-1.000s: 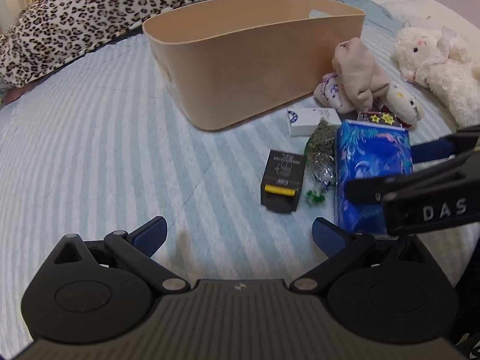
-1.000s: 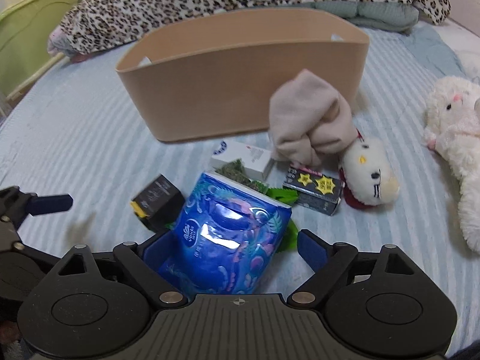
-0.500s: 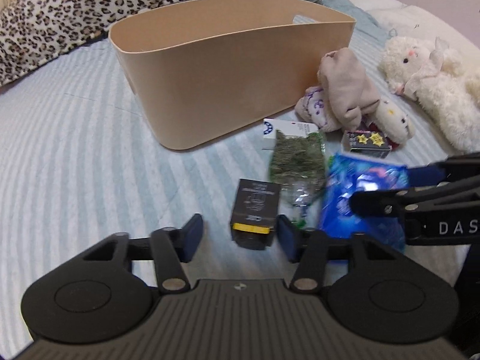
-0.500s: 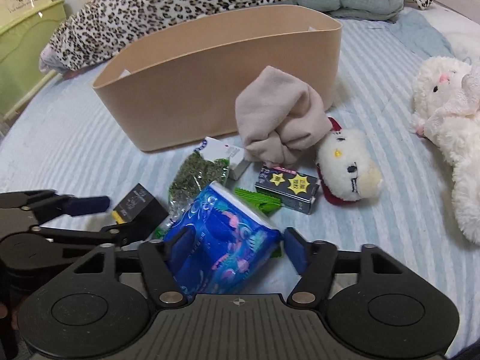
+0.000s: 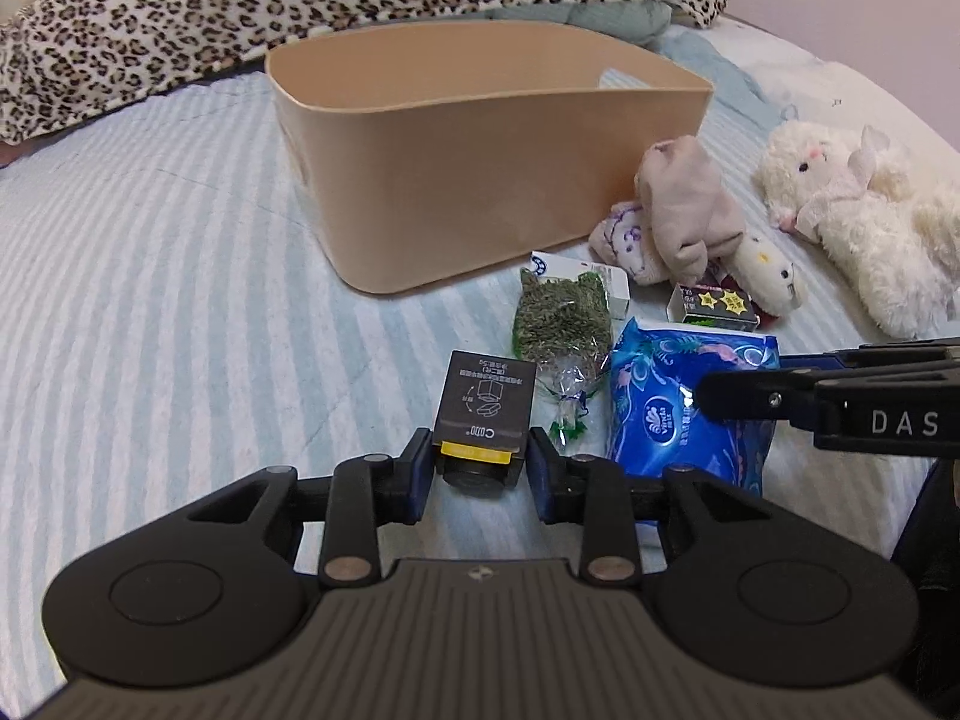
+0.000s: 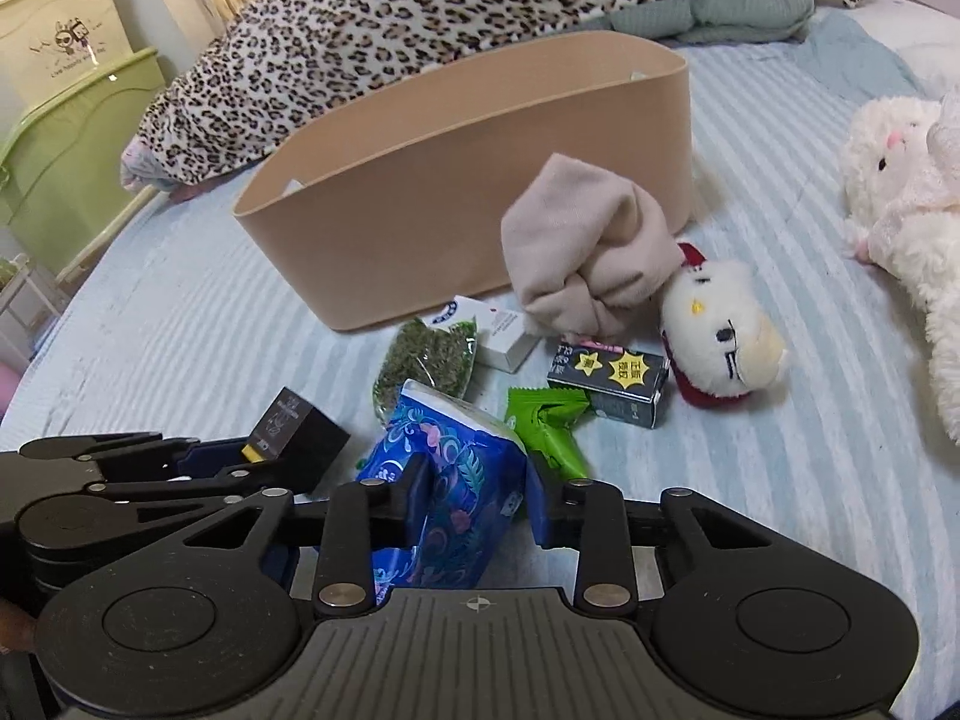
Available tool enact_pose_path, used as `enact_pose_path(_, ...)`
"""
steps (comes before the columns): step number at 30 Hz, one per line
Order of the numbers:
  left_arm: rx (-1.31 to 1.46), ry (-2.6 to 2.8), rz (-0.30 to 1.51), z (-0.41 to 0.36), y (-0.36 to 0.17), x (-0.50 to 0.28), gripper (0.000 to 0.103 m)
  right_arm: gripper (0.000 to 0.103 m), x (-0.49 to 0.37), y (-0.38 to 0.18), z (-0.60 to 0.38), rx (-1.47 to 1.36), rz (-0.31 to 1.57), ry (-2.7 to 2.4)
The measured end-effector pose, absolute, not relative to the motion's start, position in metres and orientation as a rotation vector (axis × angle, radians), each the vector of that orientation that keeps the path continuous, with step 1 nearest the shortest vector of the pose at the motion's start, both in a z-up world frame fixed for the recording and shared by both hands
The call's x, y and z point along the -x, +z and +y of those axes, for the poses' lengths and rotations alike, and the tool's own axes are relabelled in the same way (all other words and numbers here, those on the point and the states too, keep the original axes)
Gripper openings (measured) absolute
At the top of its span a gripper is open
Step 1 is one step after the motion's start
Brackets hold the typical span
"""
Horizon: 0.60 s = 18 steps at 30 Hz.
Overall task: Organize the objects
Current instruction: 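Grasp the blue tissue pack with the right tool while the left tool grasps the black box, then carry both items over the beige basket and open both tools to drop them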
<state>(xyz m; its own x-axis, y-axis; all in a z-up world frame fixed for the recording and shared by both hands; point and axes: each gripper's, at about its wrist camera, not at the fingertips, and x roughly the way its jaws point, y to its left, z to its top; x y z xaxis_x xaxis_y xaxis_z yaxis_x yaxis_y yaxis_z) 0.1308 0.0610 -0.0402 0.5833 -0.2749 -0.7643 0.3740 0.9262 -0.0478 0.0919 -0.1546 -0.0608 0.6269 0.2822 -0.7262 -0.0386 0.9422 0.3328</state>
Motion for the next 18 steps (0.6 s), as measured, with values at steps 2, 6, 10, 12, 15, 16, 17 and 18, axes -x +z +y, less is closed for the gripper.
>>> enact_pose_path(2,-0.126,-0.372,0.849,0.063,-0.033,-0.126,0.035,0.029,-0.089,-0.056,-0.156,-0.294,0.86,0.193)
enact_pose_path(6,-0.128,-0.364,0.784,0.064,-0.009,-0.123,0.035,0.029,-0.083,-0.038,-0.16,-0.296,0.801,0.203)
enact_pose_path(10,-0.127,-0.356,0.708,0.06,0.02,-0.127,0.035,0.029,-0.089,-0.015,-0.172,-0.302,0.724,0.199)
enact_pose_path(12,-0.131,-0.359,0.67,0.057,0.034,-0.132,0.035,0.029,-0.095,-0.003,-0.18,-0.305,0.686,0.197)
enact_pose_path(15,-0.145,-0.346,0.623,0.05,0.05,-0.146,0.035,0.029,-0.109,0.014,-0.193,-0.31,0.631,0.19)
enact_pose_path(16,-0.144,-0.338,0.612,0.047,0.055,-0.152,0.035,0.029,-0.115,0.019,-0.197,-0.314,0.614,0.187)
enact_pose_path(17,-0.141,-0.329,0.603,0.045,0.058,-0.158,0.035,0.029,-0.12,0.024,-0.202,-0.318,0.596,0.183)
enact_pose_path(18,-0.137,-0.321,0.595,0.043,0.062,-0.164,0.035,0.029,-0.126,0.03,-0.205,-0.321,0.579,0.178)
